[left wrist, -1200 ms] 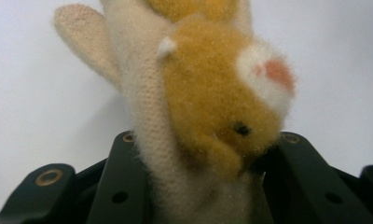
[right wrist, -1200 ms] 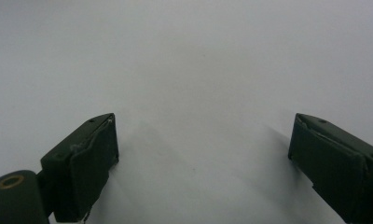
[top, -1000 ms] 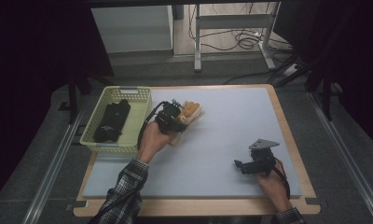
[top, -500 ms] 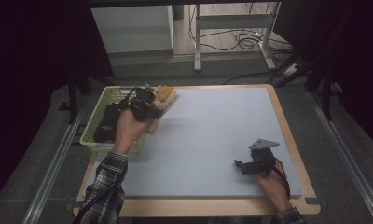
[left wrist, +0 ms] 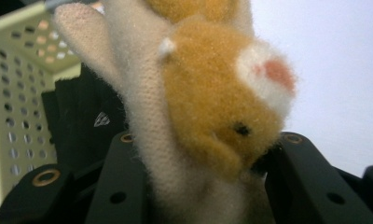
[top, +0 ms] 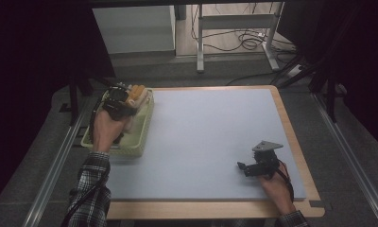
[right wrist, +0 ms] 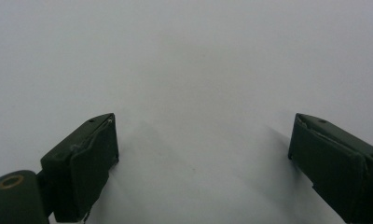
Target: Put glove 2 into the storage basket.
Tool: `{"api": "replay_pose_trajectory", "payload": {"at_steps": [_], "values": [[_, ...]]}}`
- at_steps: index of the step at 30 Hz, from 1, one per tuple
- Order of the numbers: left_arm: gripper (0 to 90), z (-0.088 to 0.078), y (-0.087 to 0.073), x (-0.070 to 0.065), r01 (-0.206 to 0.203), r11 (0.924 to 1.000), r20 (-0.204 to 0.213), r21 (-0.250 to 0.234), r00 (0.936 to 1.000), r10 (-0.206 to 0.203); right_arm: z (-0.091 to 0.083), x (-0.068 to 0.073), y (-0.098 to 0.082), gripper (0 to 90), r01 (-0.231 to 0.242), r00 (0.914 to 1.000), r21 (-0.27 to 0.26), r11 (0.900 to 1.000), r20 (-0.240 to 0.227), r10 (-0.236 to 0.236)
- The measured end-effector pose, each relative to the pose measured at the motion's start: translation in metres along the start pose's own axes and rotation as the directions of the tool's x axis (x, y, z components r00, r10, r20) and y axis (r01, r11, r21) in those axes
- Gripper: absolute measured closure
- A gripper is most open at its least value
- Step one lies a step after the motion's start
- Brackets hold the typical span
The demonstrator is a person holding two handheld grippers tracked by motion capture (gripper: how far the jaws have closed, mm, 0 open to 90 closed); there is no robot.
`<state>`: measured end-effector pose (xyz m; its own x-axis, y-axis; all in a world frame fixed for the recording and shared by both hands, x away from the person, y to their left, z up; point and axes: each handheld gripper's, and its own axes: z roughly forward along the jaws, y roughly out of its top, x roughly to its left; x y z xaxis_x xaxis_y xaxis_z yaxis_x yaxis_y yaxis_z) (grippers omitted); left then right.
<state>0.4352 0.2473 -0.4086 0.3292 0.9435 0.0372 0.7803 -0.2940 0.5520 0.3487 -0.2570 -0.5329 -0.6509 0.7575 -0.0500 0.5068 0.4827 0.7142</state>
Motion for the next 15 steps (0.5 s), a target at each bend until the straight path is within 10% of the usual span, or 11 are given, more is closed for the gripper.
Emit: {"api": "replay_pose_trajectory", "payload": {"at_steps": [15], "values": [[60.4, 0.071, -0.009, 0.006, 0.015, 0.9930, -0.007, 0.117, 0.9999, -0.014, 0.000, 0.000, 0.000, 8.0, -0.001, 1.0000, -0.001, 1.000, -0.001, 0.001]]}}
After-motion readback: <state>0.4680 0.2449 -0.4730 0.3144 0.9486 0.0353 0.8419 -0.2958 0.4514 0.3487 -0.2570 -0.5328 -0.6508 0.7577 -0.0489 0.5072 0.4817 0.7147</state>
